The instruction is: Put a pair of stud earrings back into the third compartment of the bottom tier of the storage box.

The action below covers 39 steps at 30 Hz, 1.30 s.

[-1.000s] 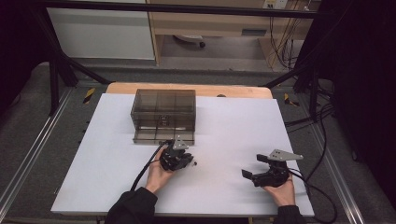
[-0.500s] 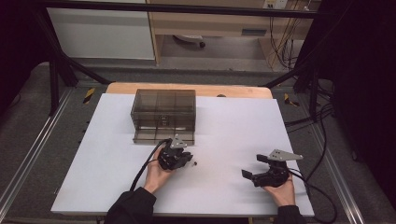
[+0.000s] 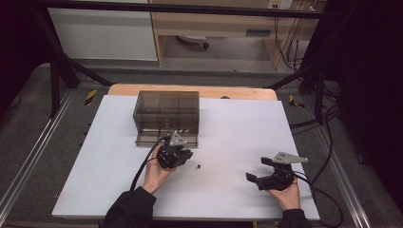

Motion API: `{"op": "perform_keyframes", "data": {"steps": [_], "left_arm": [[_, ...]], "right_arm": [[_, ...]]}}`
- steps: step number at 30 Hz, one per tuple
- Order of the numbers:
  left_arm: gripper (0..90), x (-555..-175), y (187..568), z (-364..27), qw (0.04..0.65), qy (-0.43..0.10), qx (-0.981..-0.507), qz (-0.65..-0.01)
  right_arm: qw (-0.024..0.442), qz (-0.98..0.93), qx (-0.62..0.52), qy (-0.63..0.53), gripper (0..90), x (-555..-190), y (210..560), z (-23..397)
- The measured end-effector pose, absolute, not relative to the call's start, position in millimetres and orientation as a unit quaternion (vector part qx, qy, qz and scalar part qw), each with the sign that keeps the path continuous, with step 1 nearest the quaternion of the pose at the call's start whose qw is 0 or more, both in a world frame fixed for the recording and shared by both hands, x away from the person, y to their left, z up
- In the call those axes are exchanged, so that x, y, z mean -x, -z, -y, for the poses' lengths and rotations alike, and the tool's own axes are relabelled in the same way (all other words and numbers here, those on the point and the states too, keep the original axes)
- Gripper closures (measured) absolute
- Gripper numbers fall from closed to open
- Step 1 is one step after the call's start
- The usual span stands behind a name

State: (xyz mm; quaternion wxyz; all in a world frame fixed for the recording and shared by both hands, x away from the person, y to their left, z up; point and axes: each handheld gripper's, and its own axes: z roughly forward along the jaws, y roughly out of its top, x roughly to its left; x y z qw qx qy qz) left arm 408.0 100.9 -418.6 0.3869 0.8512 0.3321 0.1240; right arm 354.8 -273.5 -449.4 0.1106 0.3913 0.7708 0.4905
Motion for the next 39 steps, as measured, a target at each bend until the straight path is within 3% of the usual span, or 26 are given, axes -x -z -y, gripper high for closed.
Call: {"op": "perform_keyframes", "data": {"steps": [18,39], "left_arm": [[82.6,-432,400,-114,0.384,-0.142,-0.837,-0.364],[82.5,-463,412,-118,0.362,-0.157,-0.824,-0.406]], "right_arm": [[0.110,-0.771,-0.391,-0.490,0.7,-355,450,273],[0.110,-0.771,-0.391,-0.491,0.7,-355,450,273]]}}
